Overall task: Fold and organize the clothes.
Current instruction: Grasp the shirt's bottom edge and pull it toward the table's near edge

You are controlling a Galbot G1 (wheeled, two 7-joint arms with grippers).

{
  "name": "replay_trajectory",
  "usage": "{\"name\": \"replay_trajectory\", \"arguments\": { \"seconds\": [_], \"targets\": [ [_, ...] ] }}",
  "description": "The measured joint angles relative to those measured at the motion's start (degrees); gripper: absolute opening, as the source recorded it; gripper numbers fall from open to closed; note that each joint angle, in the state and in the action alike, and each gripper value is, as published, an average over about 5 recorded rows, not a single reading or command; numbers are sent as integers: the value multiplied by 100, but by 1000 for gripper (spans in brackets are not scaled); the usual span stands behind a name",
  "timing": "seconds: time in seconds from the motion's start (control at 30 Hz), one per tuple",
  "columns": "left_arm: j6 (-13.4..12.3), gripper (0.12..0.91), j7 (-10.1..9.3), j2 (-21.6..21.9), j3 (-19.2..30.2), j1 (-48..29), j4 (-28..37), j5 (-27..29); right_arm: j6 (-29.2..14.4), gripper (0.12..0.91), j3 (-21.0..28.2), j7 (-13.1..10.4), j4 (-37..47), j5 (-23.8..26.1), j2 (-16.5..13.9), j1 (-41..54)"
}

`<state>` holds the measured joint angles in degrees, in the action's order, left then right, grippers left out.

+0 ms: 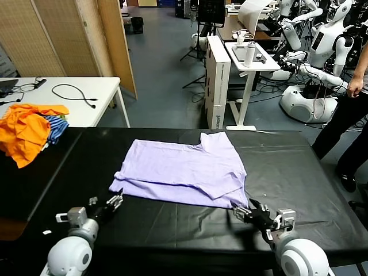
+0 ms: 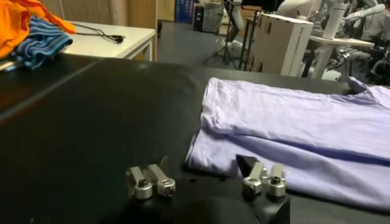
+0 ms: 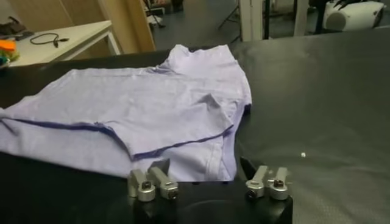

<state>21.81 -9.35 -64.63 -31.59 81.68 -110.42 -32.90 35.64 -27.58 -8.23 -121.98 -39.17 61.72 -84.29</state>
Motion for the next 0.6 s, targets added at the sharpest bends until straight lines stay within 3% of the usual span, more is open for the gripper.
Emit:
{"name": "replay_trajectory", "arguments": {
  "seconds": [0.1,0.2,0.33,0.6],
  "targets": [
    [-17,288,9,3,4,-12,13,-7,13,142,0,-10,-7,0,-1,-19],
    [-25,201,4,1,10,-15,16,-22,52,143,-13,-54,-51,-3,-21,-64],
    [31,157,-120,20,1,73,-76,-66,247,143,-90,-179,-221,-25,-110,-196],
    [321,151,-597,73,-161,688,-766,-136,649,143,-280,-435,-824,8,-263,-720]
  ]
}}
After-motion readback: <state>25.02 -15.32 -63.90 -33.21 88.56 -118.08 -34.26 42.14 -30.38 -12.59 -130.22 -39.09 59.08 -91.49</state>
